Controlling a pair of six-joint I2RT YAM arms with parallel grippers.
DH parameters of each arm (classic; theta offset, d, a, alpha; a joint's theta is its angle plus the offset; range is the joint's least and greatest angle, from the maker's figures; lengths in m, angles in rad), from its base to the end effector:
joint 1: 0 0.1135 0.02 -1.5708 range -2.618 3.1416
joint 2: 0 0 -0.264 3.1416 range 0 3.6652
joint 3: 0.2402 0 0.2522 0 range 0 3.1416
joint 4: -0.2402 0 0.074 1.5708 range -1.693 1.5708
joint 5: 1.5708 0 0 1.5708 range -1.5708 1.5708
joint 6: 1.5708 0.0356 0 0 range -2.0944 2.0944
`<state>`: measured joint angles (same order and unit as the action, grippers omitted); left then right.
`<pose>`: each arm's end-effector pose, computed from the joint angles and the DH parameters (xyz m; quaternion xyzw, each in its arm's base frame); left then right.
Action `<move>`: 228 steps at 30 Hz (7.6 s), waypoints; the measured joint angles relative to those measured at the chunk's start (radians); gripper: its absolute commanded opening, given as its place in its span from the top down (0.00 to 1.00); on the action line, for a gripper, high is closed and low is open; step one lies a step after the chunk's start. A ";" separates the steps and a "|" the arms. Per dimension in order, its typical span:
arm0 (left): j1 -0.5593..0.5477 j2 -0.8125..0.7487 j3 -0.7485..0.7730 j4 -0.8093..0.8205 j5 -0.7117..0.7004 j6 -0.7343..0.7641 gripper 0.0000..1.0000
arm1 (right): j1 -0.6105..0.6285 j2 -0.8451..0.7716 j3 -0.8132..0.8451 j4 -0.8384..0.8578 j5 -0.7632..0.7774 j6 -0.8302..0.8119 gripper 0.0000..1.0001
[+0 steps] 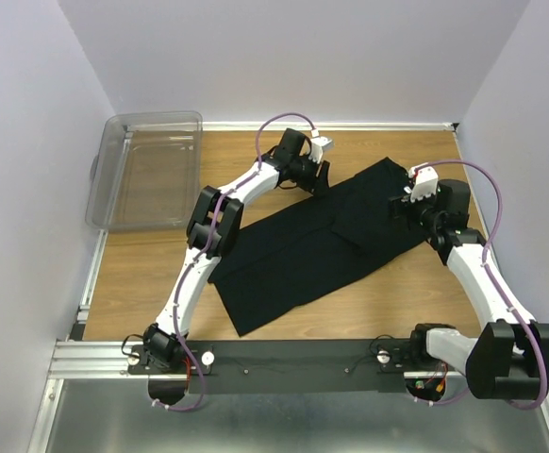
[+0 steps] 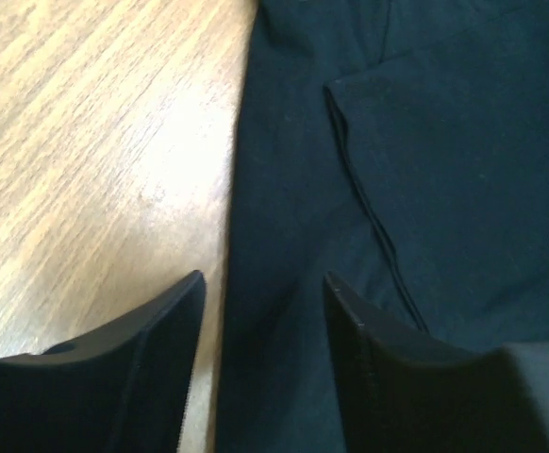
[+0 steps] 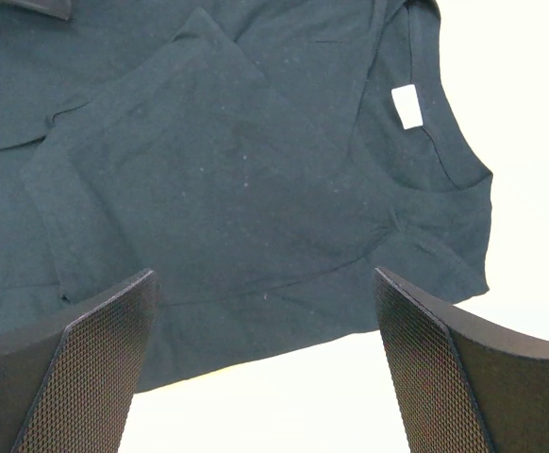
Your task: Fold and stack the t-shirts
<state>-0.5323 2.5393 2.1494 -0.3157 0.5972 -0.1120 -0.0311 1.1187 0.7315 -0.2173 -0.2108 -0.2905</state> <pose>0.4772 -0.3043 0.1584 0.3016 0.8229 -0.3802 0.2955 0.2438 -0.0001 0.2522 -0.1624 0.8669 0.0180 0.4709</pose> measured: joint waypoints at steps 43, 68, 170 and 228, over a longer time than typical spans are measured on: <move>0.260 -0.434 -0.419 0.061 -0.290 -0.200 0.28 | -0.101 0.467 0.211 0.060 -0.228 0.359 0.11; 0.271 -2.036 -1.341 0.128 -0.569 -0.127 0.16 | -0.008 1.052 0.603 0.336 -0.248 0.974 0.99; -0.238 -1.283 -1.753 0.338 -0.770 -1.440 1.00 | 0.964 0.243 -0.132 -0.040 -0.080 -0.450 0.77; -0.075 -0.212 -0.260 0.166 -0.595 -0.969 1.00 | 0.089 0.531 0.394 -0.188 -0.229 -0.495 0.99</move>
<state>-0.6071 2.3272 1.8893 -0.1493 0.0025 -1.0809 0.0574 1.6497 1.1255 -0.4049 -0.4397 -0.7853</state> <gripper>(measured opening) 0.010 0.015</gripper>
